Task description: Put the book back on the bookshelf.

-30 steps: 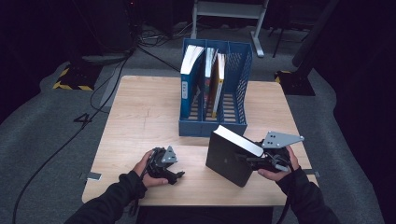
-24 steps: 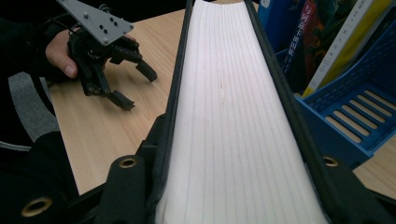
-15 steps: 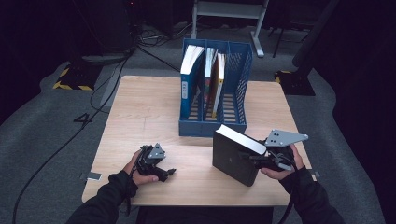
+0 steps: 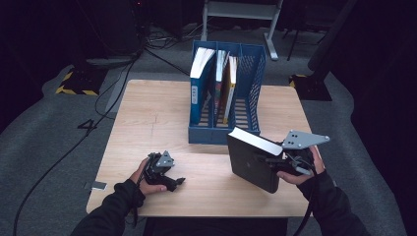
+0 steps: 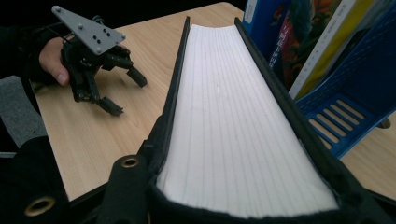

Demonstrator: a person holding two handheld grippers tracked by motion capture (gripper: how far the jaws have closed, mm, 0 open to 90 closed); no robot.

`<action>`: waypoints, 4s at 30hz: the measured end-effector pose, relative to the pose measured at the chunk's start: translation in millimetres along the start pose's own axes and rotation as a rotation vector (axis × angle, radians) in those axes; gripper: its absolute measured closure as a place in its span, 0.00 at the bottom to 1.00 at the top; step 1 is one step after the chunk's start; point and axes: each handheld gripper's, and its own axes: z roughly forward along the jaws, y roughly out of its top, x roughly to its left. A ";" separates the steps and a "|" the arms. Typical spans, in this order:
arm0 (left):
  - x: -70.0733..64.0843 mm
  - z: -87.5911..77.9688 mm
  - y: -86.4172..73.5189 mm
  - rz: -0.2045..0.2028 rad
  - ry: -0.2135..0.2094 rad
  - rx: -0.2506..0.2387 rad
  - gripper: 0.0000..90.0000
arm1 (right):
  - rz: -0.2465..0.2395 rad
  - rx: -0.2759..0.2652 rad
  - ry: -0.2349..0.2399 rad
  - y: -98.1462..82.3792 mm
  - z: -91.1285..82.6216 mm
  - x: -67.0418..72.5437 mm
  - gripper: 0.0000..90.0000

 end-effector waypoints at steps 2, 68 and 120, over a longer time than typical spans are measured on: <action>0.0 0.0 0.0 0.000 0.000 0.000 0.17 | -0.001 -0.008 -0.011 3.3 -3.9 -1.5 0.59; 0.5 3.1 3.4 0.012 -0.008 0.007 0.15 | 0.232 -0.134 -0.446 107.7 58.0 -117.5 0.59; -0.5 3.3 3.5 0.016 -0.009 0.006 0.15 | 0.406 -0.138 -0.582 88.6 151.1 -165.3 0.59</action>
